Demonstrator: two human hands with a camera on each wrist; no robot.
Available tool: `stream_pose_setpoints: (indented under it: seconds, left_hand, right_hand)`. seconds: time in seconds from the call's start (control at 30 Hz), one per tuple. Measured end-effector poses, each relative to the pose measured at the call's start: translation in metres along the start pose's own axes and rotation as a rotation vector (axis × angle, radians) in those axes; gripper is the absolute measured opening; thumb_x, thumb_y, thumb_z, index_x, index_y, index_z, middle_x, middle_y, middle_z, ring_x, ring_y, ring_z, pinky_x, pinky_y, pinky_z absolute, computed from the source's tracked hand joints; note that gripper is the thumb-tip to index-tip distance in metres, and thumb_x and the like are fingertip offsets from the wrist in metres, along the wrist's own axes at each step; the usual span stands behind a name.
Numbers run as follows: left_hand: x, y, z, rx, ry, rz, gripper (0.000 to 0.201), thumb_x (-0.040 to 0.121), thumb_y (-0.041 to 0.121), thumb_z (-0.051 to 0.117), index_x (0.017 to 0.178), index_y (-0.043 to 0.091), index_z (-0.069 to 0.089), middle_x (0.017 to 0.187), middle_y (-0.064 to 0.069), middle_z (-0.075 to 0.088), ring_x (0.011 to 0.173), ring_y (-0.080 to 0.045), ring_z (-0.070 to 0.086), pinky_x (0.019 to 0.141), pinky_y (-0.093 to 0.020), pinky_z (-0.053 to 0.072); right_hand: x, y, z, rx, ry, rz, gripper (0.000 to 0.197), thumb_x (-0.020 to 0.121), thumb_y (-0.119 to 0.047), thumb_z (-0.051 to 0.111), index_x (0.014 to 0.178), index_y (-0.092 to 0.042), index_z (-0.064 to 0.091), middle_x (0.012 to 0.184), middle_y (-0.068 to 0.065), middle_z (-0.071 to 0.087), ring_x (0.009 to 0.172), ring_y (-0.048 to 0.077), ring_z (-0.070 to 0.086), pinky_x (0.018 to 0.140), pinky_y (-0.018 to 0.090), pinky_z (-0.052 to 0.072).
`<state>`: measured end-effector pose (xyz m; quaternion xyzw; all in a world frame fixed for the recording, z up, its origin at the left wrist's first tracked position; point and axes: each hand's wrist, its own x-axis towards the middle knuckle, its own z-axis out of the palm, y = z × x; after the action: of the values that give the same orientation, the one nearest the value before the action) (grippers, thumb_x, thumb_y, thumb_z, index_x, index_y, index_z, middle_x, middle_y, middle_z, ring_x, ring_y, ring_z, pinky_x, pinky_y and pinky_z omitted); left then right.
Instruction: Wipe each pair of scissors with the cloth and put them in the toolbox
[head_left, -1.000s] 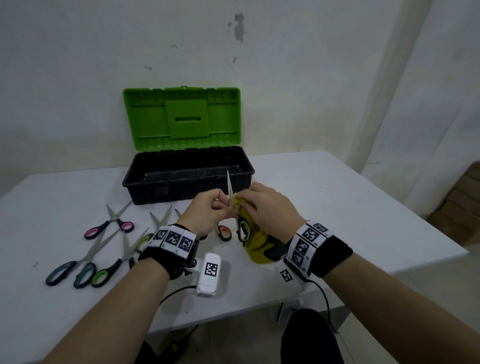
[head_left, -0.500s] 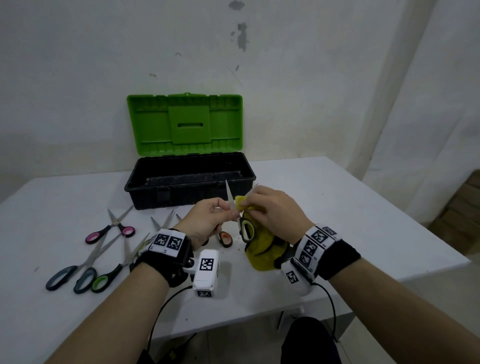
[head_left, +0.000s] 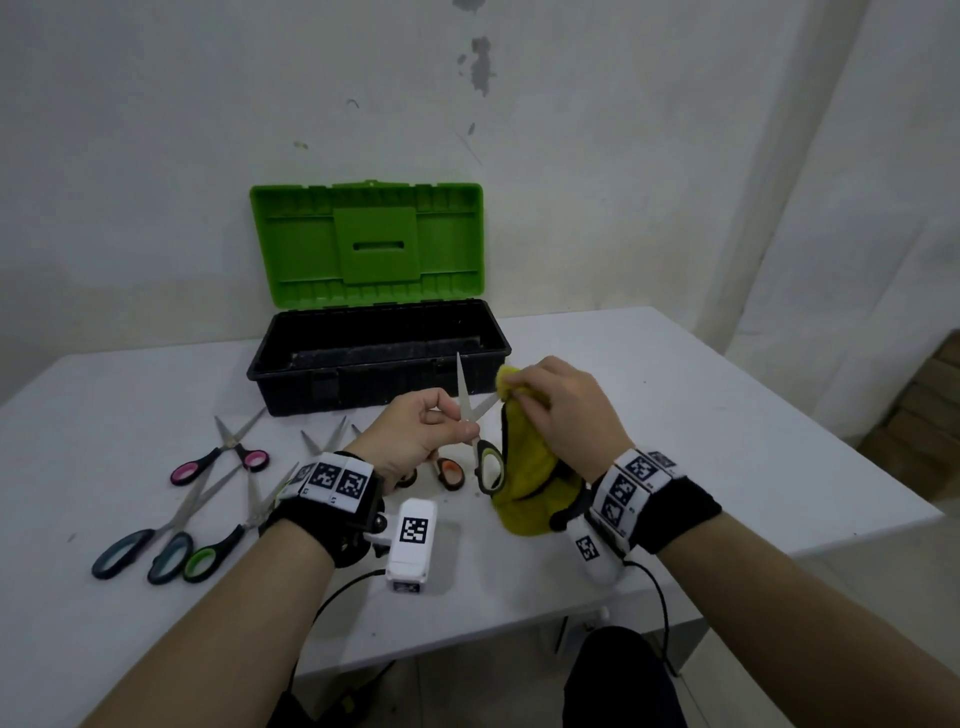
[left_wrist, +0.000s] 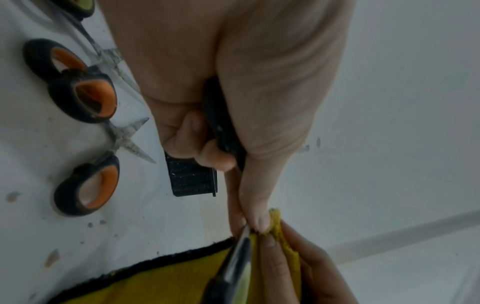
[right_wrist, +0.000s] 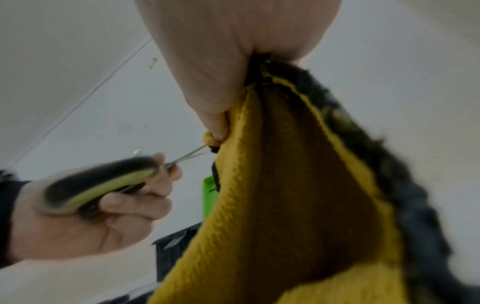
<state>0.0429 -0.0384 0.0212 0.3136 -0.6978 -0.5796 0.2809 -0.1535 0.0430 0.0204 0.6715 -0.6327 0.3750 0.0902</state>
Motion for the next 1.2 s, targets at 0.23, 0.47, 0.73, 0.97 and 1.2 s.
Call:
stream_pose_setpoints:
  seconds: [0.23, 0.47, 0.73, 0.97, 1.2]
  left_hand:
    - [0.002, -0.003, -0.004, 0.056, 0.002, 0.022, 0.025, 0.083, 0.009, 0.078, 0.082, 0.012, 0.053, 0.065, -0.003, 0.069, 0.069, -0.011, 0.068, 0.076, -0.036, 0.044]
    - [-0.002, -0.001, -0.002, 0.124, -0.036, 0.039, 0.023, 0.084, 0.001, 0.075, 0.083, 0.006, 0.052, 0.049, 0.007, 0.06, 0.051, 0.0, 0.06, 0.057, -0.018, 0.043]
    - [0.006, -0.006, -0.004, -0.105, 0.03, -0.071, 0.022, 0.087, 0.009, 0.073, 0.081, 0.014, 0.052, 0.072, -0.007, 0.072, 0.046, -0.013, 0.033, 0.046, -0.024, 0.024]
    - [0.005, -0.004, -0.003, -0.175, 0.009, -0.083, 0.022, 0.087, 0.005, 0.071, 0.08, 0.013, 0.052, 0.069, -0.007, 0.071, 0.046, -0.011, 0.034, 0.043, -0.019, 0.028]
    - [0.003, 0.001, 0.0, -0.006, -0.005, 0.011, 0.022, 0.086, 0.003, 0.072, 0.083, 0.012, 0.052, 0.062, -0.002, 0.064, 0.054, -0.003, 0.06, 0.05, -0.02, 0.037]
  right_hand:
    - [0.005, -0.015, -0.011, -0.021, -0.093, 0.019, 0.022, 0.097, -0.033, 0.052, 0.113, -0.027, 0.066, 0.101, -0.005, 0.06, 0.091, 0.017, 0.059, 0.078, 0.036, 0.05]
    - [0.008, -0.006, -0.012, -0.11, -0.173, 0.193, 0.024, 0.098, -0.038, 0.048, 0.109, -0.03, 0.067, 0.098, -0.003, 0.058, 0.093, 0.022, 0.058, 0.078, 0.038, 0.05]
    - [-0.002, -0.013, -0.007, 0.033, -0.14, -0.119, 0.013, 0.089, -0.018, 0.065, 0.099, -0.024, 0.07, 0.102, -0.009, 0.061, 0.088, 0.014, 0.061, 0.075, 0.036, 0.053]
    - [0.004, 0.001, -0.007, 0.039, 0.085, 0.003, 0.009, 0.087, -0.014, 0.068, 0.093, -0.017, 0.074, 0.091, -0.003, 0.06, 0.077, 0.018, 0.06, 0.068, 0.041, 0.052]
    - [-0.002, -0.016, 0.001, 0.162, 0.065, -0.009, 0.017, 0.087, -0.028, 0.07, 0.1, -0.018, 0.075, 0.085, -0.005, 0.064, 0.076, 0.007, 0.058, 0.073, 0.021, 0.048]
